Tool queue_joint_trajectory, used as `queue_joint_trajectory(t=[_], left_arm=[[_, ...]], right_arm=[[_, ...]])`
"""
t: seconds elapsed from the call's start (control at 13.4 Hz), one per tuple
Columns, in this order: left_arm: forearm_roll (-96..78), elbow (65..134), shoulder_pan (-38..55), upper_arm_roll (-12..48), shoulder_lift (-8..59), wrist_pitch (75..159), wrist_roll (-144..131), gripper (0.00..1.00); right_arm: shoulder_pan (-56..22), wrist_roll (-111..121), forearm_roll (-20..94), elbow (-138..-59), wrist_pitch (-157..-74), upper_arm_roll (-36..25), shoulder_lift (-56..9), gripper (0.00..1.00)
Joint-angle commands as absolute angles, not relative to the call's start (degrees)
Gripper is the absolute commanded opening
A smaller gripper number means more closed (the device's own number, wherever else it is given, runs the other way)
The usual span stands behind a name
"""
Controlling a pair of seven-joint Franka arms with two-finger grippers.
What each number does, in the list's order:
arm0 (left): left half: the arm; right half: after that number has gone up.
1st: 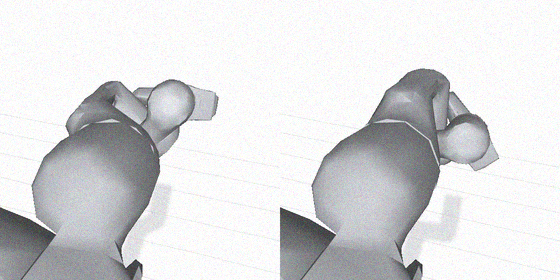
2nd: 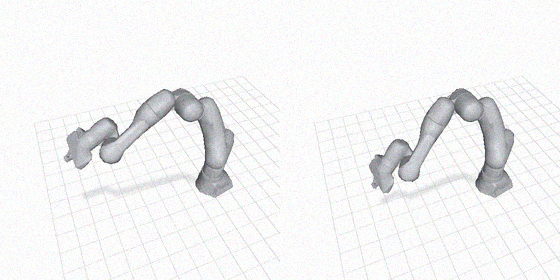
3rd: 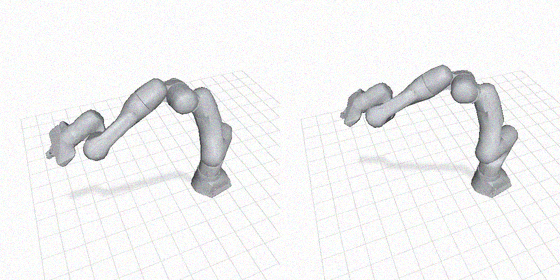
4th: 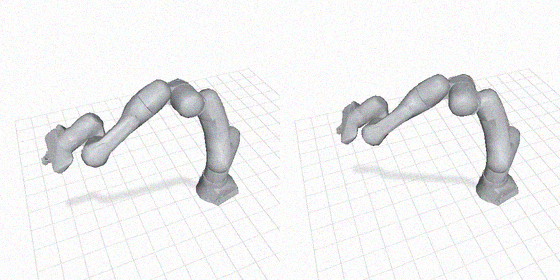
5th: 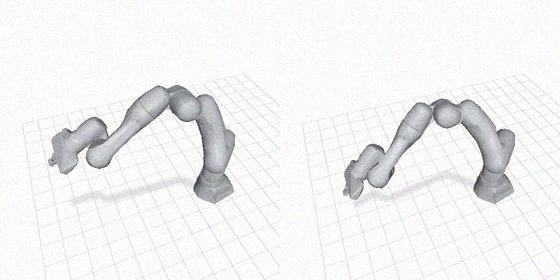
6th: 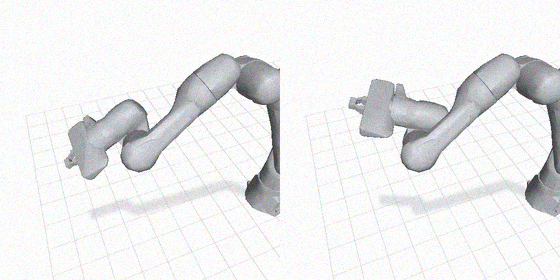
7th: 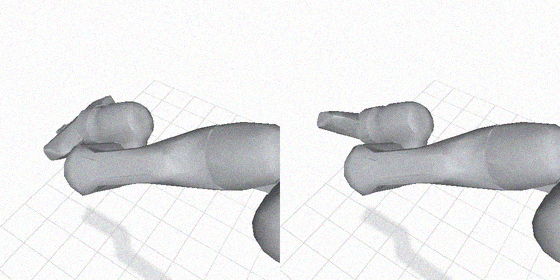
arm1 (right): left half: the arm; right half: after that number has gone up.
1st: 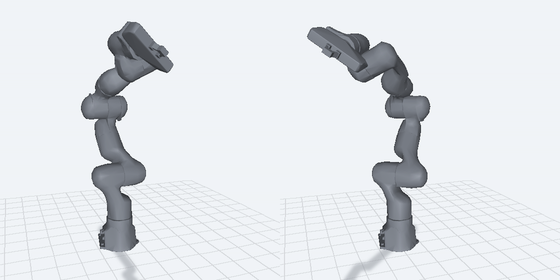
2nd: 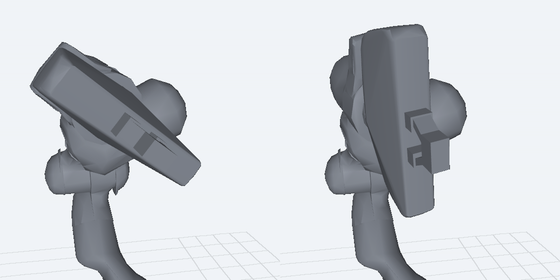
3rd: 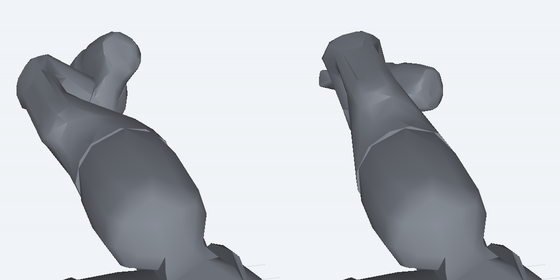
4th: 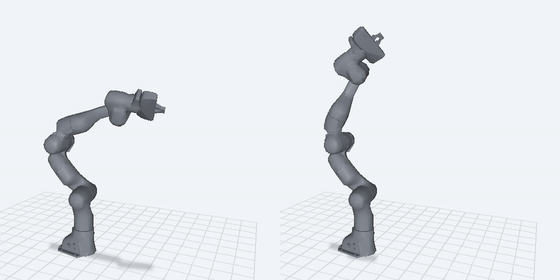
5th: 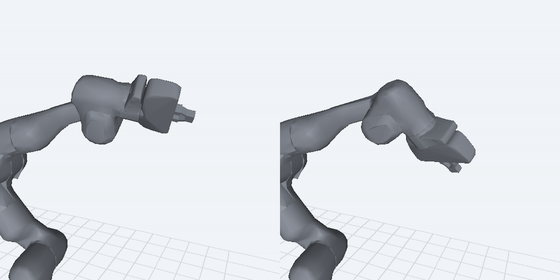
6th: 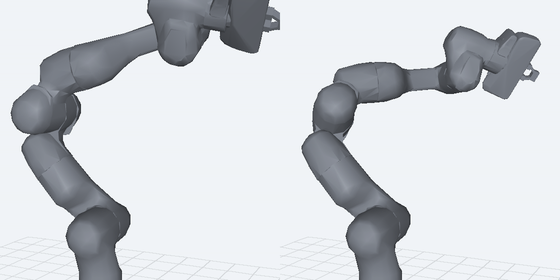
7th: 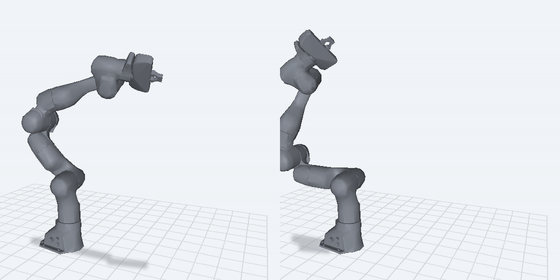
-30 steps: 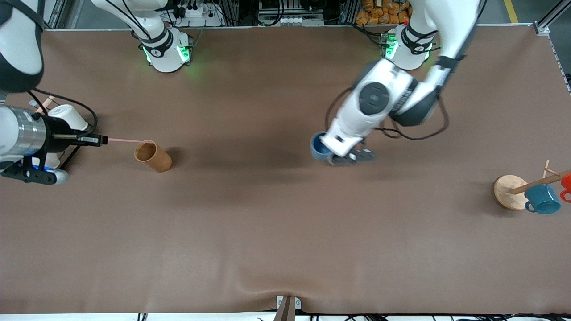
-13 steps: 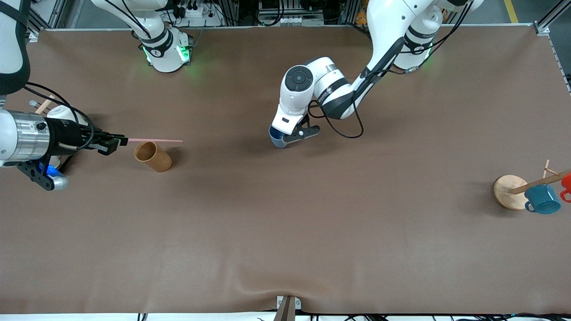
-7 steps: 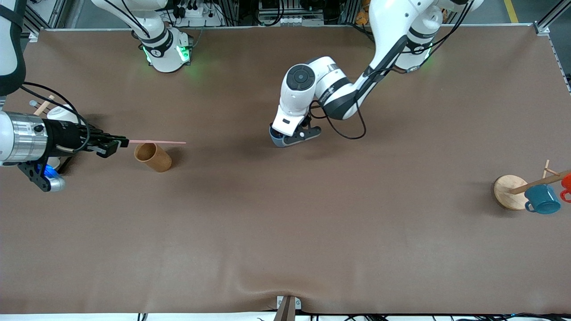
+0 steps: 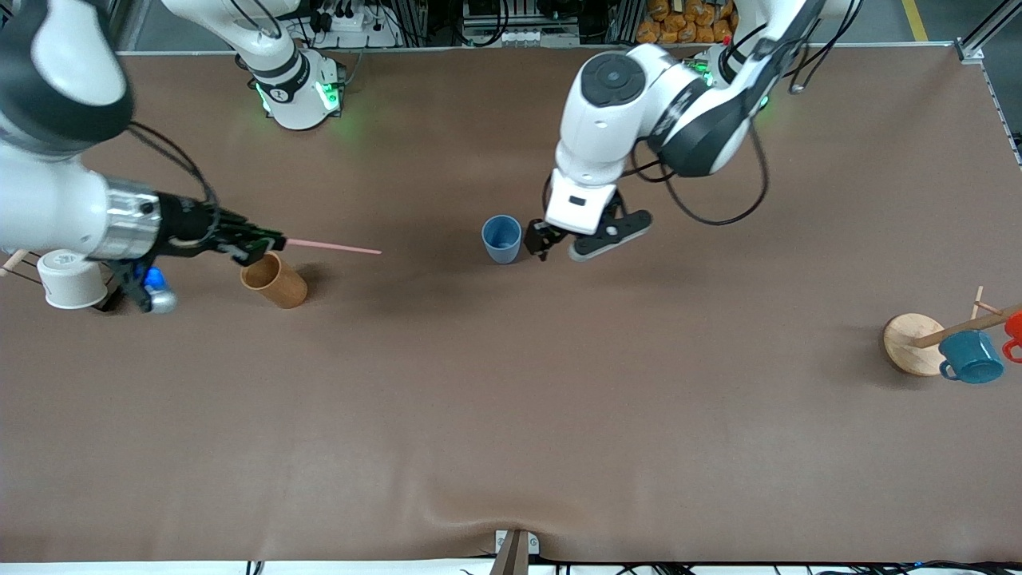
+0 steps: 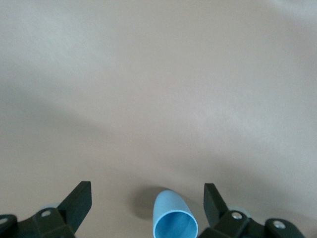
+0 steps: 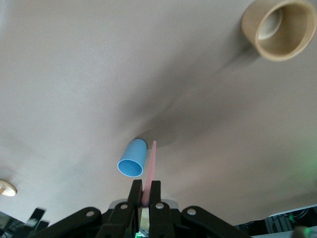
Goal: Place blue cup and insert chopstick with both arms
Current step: 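Set the blue cup on the table and open the left gripper, then insert the chopstick into the blue cup while the left gripper withdraws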
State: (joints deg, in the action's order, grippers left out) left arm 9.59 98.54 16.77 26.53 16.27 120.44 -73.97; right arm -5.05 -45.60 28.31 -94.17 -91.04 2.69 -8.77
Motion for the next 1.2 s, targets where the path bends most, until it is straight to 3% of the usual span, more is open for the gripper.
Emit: queue_joint_trajectory(t=[0.0,0.37,0.75,1.12], left_arm=[[10.3,93.0,14.2,26.7,16.7,114.4,-69.9,1.00],[9.7,89.8,9.7,27.0,13.2,108.9,-66.6,1.00],[4.0,89.3,3.3,26.1,8.5,103.3,-50.3,1.00],[0.6,89.5,4.0,15.3,4.1,97.0,-31.6,1.00]], right_arm=[[-10.4,-53.1,29.6,-100.1,-96.1,2.5,-5.4,0.00],[-15.2,-59.0,33.3,-106.3,-102.9,2.6,-5.3,0.00],[-17.5,-66.1,35.6,-106.8,-105.6,4.9,-5.4,0.00],[-24.1,-69.8,35.5,-112.2,-115.5,6.2,-5.4,0.00]])
